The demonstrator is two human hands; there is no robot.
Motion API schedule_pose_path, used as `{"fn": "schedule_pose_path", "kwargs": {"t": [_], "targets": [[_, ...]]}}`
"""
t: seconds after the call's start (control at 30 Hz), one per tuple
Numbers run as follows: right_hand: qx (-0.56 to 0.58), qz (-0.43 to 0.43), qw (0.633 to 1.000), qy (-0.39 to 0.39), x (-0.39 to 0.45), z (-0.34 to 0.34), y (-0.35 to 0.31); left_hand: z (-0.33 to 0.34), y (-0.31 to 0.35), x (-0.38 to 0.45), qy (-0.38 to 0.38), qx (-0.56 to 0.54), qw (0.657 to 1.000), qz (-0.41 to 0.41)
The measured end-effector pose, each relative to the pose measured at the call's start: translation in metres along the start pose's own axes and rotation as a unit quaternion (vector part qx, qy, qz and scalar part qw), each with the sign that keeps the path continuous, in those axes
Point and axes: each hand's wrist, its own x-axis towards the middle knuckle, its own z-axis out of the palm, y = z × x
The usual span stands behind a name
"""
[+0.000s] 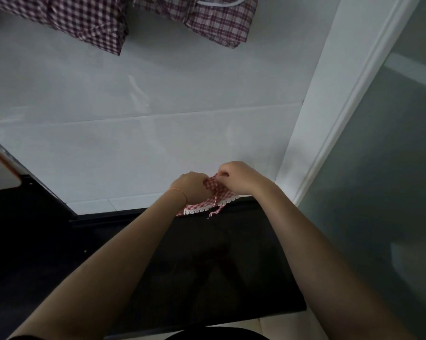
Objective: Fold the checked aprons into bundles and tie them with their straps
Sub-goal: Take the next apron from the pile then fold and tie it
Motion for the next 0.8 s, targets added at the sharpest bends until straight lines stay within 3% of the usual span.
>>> {"fn": "schedule_pose_path", "kwargs": {"t": [0.1,0.23,0.37,0.5,0.57,0.67,0.8], "targets": [[0.0,-0.014,1.0,0.025,0.001,0.001,0.001,0.001,-0.001,0.0,-0.057,0.01,0.998,0.025],[0.049,-0.033,0.997,0.049,0.0,0.002,0.0,0.006,-0.003,0.001,-0.05,0.011,0.998,0.037],[0.123,-0.031,0.99,0.066,-0.001,-0.001,0.009,0.004,-0.006,-0.001,-0.064,-0.063,0.995,0.048],[0.277,0.044,0.953,0.11,-0.004,-0.003,0.032,-0.002,-0.014,-0.004,-0.07,-0.117,0.989,0.05],[0.334,0.096,0.934,0.089,-0.005,-0.001,0.047,-0.004,-0.018,-0.006,-0.058,-0.145,0.987,0.044],[0.407,0.112,0.906,-0.01,-0.009,0.007,0.055,-0.006,-0.022,-0.008,-0.041,-0.155,0.987,0.03],[0.309,0.129,0.942,-0.025,-0.014,0.014,0.057,-0.005,-0.025,-0.005,-0.014,-0.114,0.993,0.021]]}}
